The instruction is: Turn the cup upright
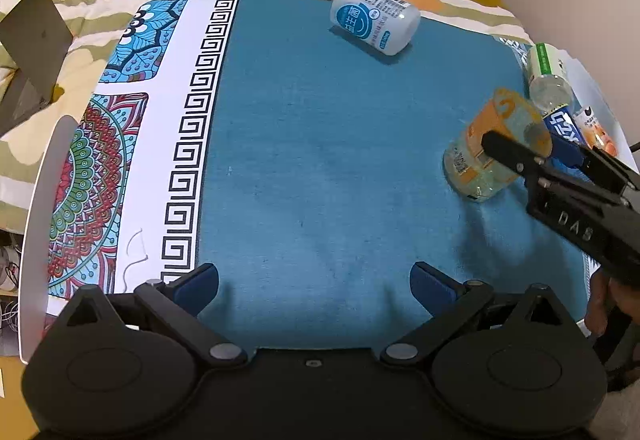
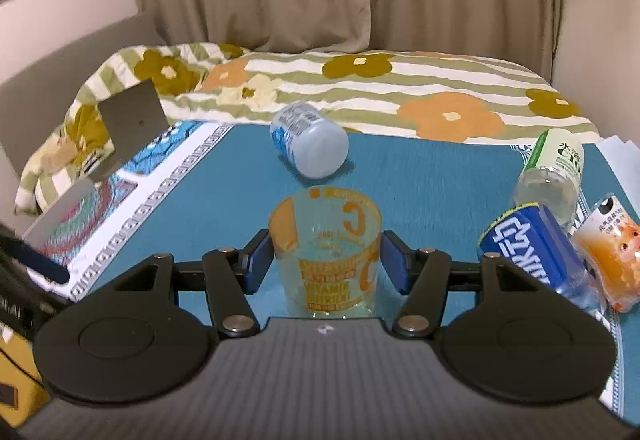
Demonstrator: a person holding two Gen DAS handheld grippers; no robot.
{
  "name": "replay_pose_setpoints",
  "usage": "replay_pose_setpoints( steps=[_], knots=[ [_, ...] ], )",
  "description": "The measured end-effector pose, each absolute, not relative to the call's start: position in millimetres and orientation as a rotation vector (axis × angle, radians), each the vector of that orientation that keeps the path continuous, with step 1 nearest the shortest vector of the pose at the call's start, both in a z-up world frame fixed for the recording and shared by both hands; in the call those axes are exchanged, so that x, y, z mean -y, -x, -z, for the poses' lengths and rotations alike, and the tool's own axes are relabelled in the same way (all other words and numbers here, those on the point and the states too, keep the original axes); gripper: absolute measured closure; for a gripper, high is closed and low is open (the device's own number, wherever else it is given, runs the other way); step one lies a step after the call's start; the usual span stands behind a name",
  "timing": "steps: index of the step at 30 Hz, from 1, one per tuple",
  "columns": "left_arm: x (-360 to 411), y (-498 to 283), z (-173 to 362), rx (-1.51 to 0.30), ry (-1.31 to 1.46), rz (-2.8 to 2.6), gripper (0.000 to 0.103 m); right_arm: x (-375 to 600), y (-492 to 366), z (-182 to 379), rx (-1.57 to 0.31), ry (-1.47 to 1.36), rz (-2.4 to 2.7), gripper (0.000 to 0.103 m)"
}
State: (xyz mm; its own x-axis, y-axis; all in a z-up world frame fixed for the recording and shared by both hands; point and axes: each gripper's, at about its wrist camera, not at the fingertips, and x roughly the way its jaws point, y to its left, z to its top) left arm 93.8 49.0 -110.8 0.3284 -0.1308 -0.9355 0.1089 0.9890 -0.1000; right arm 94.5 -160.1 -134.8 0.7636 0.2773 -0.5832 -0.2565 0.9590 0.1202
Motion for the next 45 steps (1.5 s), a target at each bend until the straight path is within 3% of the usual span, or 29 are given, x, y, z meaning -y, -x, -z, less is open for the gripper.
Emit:
replay_pose_setpoints(
  steps=[8, 9, 12, 30, 45],
  knots=[
    [-45.3, -86.0, 107.3, -1.213, 0.002, 0.146, 0.0, 160.0, -88.3, 138.2, -0.639, -0.026, -0.298, 0.028],
    [-44.8, -84.8, 106.4, -1.211, 0.004, 0.143, 0.0, 161.3, -87.8, 137.6, -0.64, -0.028, -0.298, 0.024],
    [-42.6, -80.1, 101.1, -1.199, 0.014, 0.138, 0.0, 162.1, -87.1, 136.5, -0.651, -0.036, -0.291, 0.0],
    [-8.7, -38.5, -4.3, -0.872, -0.032, 0.121, 0.0, 213.9, -37.0, 10.8, -0.856, -0.051, -0.053, 0.0],
    [-6.3, -13.1, -4.5, -0.843, -0.051, 0.11, 0.0, 231.3, -7.0, 20.6, -0.915, -0.076, 0.047, 0.0]
  ],
)
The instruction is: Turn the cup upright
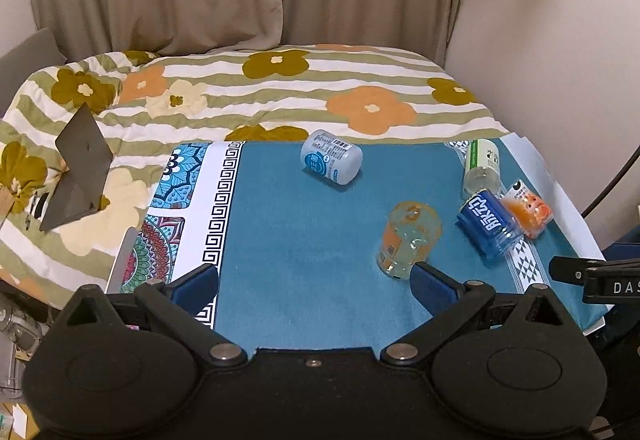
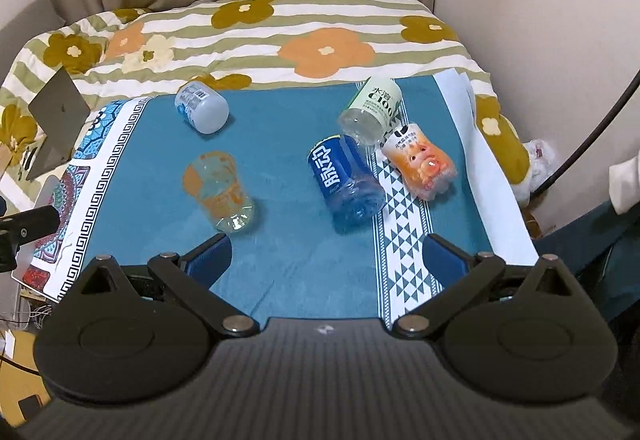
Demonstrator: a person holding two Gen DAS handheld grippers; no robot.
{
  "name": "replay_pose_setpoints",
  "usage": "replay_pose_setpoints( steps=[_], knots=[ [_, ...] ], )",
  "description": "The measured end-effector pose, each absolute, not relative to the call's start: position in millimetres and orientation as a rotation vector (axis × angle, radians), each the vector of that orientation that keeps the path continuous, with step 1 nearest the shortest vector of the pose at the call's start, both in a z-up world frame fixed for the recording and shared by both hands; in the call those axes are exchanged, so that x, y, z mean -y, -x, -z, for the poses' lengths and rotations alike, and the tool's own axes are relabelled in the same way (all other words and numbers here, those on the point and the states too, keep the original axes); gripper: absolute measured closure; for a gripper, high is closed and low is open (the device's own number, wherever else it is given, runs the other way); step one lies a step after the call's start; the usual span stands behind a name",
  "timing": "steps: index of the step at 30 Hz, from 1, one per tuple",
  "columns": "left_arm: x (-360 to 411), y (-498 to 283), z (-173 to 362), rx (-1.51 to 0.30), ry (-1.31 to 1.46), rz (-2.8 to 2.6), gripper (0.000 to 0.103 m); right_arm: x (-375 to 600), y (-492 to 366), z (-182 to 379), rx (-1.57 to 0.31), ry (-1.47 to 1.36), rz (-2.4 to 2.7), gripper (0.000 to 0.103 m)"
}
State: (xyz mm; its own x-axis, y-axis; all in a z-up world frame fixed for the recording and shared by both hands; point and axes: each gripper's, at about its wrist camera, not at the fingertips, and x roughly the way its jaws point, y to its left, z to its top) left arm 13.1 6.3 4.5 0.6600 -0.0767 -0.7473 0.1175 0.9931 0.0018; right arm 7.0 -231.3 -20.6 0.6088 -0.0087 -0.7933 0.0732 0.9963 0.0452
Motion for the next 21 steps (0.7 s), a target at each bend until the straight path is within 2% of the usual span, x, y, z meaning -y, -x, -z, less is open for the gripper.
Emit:
replay_pose_setpoints(
  steps=[21],
  knots=[
    [-4.8, -11.2, -7.2, -0.825, -0.076, 0.118, 0.0, 224.6, -6.4, 20.6, -0.907, -0.075, 0.051, 0.0]
  ],
)
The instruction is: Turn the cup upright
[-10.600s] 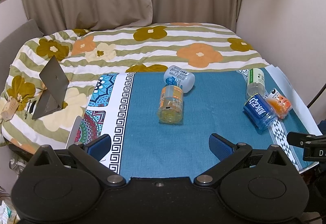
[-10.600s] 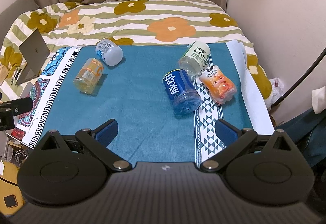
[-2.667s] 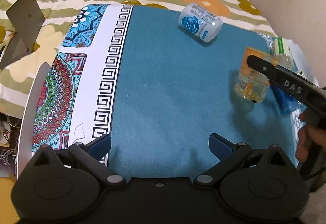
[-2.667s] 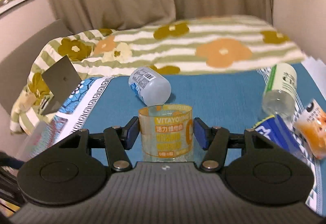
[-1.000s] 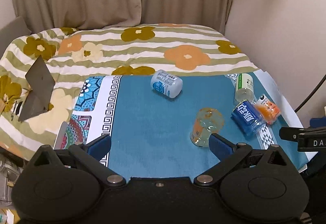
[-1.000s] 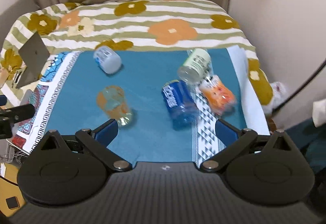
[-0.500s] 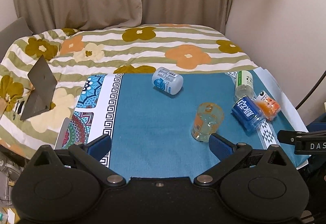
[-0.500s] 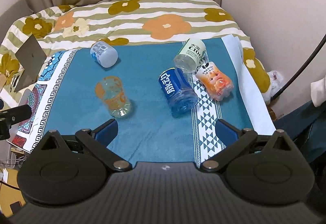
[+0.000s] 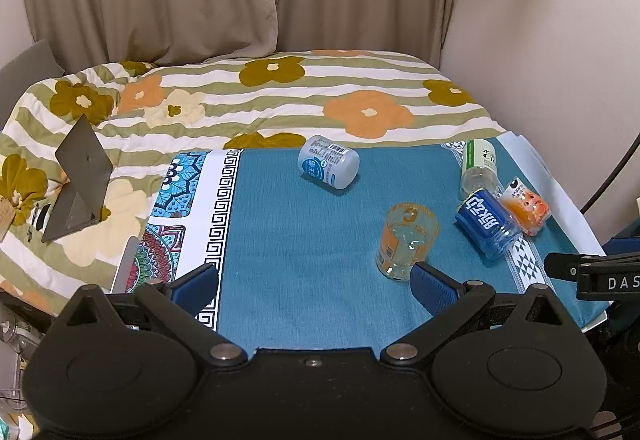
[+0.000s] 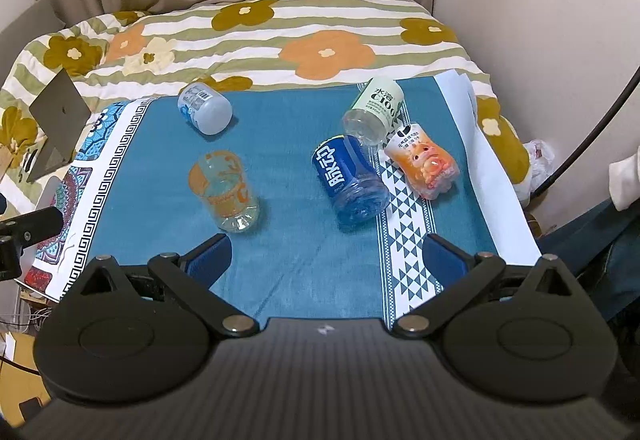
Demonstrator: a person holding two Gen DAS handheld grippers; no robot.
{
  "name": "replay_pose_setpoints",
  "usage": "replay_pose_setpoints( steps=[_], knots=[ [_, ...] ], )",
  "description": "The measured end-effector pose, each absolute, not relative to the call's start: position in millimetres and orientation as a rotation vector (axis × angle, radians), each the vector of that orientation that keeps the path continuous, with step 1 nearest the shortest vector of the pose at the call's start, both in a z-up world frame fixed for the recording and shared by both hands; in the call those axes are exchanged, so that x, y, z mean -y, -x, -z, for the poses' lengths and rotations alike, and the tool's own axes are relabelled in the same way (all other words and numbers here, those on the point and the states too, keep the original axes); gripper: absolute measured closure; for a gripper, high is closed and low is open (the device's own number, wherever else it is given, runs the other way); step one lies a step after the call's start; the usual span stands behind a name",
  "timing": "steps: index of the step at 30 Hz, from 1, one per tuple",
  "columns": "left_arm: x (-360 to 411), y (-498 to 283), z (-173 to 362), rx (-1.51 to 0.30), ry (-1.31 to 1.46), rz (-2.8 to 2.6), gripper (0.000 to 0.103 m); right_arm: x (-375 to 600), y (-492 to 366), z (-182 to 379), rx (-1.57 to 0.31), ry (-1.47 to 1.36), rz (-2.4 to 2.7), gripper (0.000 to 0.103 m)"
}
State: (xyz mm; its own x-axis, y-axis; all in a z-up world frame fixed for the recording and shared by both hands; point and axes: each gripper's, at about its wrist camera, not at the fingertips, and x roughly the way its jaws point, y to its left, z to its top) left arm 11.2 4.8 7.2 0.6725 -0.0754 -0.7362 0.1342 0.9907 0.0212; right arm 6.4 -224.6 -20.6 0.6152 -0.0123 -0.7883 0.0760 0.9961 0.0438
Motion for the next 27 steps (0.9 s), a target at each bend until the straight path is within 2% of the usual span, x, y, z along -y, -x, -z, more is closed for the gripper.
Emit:
replay_pose_setpoints(
  steps=[27],
  knots=[
    [-2.7, -4.6, -8.6, -0.797, -0.116, 0.115, 0.0, 229.2, -6.0, 19.5, -0.904, -0.081, 0.058, 0.0]
  ],
)
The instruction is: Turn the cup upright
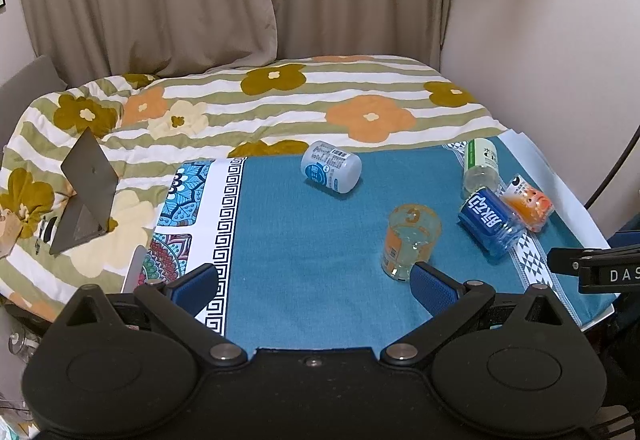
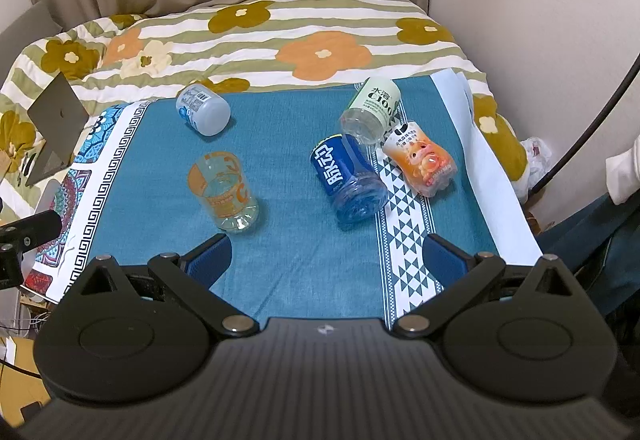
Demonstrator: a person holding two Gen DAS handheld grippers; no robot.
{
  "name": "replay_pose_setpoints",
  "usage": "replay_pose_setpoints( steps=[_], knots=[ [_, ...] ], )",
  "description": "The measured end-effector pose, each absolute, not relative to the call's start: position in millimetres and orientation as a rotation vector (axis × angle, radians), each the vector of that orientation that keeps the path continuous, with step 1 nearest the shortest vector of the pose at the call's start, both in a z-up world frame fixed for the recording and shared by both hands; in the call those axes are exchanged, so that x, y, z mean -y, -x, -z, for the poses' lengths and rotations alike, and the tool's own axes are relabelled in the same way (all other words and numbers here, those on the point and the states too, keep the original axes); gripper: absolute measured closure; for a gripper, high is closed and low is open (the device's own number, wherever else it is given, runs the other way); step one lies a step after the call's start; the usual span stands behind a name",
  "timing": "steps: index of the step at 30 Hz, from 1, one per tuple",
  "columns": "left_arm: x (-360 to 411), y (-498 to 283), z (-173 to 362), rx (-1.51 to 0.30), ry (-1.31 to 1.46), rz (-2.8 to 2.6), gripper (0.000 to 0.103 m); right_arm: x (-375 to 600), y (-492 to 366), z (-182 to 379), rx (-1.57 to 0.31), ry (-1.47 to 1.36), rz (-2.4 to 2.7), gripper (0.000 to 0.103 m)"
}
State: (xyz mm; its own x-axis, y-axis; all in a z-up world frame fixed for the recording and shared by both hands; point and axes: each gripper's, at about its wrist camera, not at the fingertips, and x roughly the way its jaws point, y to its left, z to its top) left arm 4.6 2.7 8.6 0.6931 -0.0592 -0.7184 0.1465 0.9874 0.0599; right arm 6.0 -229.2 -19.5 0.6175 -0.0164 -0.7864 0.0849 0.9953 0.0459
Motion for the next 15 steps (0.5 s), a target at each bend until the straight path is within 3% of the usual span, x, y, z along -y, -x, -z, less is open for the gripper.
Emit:
replay_pose_setpoints(
  steps=[15],
  knots=[
    [-6.3, -2.5, -11.3, -0.767, -0.11, 0.085, 0.0, 229.1, -4.4, 19.0, -0.902, -0.086, 0.066, 0.0]
  ],
)
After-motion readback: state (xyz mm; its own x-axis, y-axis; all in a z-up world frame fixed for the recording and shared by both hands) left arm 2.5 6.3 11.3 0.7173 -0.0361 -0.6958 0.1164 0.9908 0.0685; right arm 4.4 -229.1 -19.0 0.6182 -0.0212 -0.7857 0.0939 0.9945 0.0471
